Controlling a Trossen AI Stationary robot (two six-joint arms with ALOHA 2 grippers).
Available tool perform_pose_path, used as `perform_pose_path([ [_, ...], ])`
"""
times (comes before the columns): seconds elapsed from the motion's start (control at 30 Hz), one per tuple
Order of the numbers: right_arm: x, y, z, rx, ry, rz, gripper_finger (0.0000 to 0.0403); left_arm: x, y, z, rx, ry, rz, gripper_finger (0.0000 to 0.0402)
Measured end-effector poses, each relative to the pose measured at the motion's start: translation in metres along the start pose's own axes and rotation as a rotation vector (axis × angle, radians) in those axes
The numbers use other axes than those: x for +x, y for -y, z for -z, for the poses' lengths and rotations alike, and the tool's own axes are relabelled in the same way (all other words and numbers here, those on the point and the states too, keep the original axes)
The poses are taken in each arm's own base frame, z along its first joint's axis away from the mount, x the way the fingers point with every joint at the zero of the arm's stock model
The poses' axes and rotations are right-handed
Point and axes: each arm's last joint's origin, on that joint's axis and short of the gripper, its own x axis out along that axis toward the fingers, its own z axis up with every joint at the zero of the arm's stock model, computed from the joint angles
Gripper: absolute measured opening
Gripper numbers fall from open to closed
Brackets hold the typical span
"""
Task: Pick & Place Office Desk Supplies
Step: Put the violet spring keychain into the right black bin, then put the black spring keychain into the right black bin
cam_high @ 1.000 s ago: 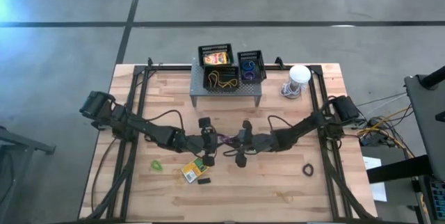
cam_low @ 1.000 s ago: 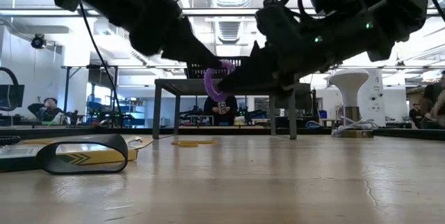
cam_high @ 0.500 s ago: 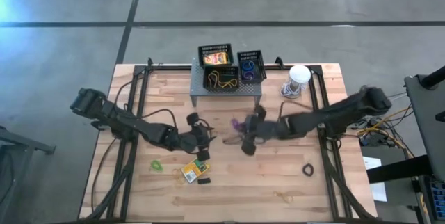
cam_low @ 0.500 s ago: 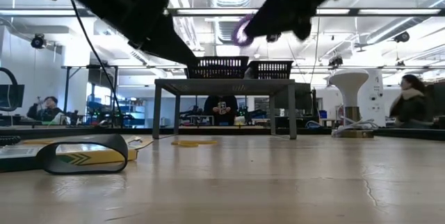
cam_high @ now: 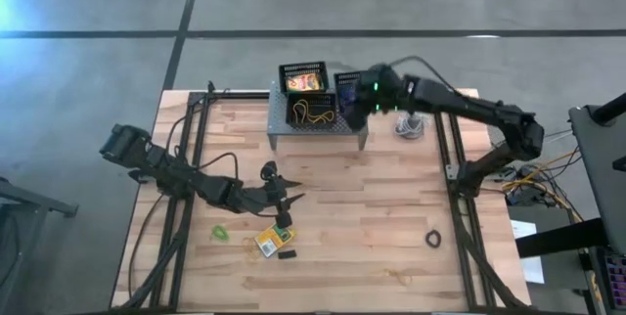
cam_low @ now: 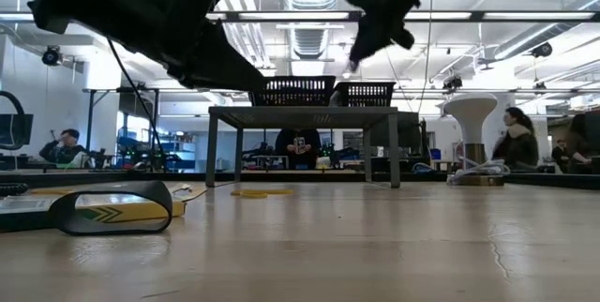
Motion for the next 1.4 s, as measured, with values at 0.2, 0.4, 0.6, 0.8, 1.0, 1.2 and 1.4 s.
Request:
perform_pose_path([
  [0.2, 0.023, 0.044, -0.012, 0.067, -0.087, 0.043, 0.0037, 0.000, -0.001, 0.002, 0.005, -0.008, -0.002, 0.0149],
  [0.4, 0.040, 0.054, -0.016, 0.057, -0.156, 0.185, 0.0057, 0.000, 0.000, 0.002, 0.003, -0.005, -0.001, 0.0149],
  [0.6, 0.054, 0.055, -0.019, 0.029, -0.187, 0.287, 0.0098, 0.000, 0.000, 0.002, 0.003, -0.005, -0.001, 0.0149],
  [0.8, 0.054, 0.054, -0.022, -0.024, -0.174, 0.293, 0.0145, 0.000, 0.000, 0.002, 0.002, -0.005, -0.001, 0.0149],
  [1.0, 0.020, 0.038, -0.032, -0.055, -0.055, 0.246, 0.0166, 0.000, 0.000, 0.002, 0.000, -0.004, -0.001, 0.0149],
  [1.2, -0.023, -0.002, -0.026, -0.156, 0.038, 0.143, 0.0161, 0.000, 0.000, 0.000, -0.010, 0.011, 0.002, 0.0149],
  [1.4, -0.050, -0.059, 0.010, -0.282, 0.069, 0.048, 0.0147, 0.000, 0.000, 0.000, -0.012, 0.014, 0.002, 0.0149],
])
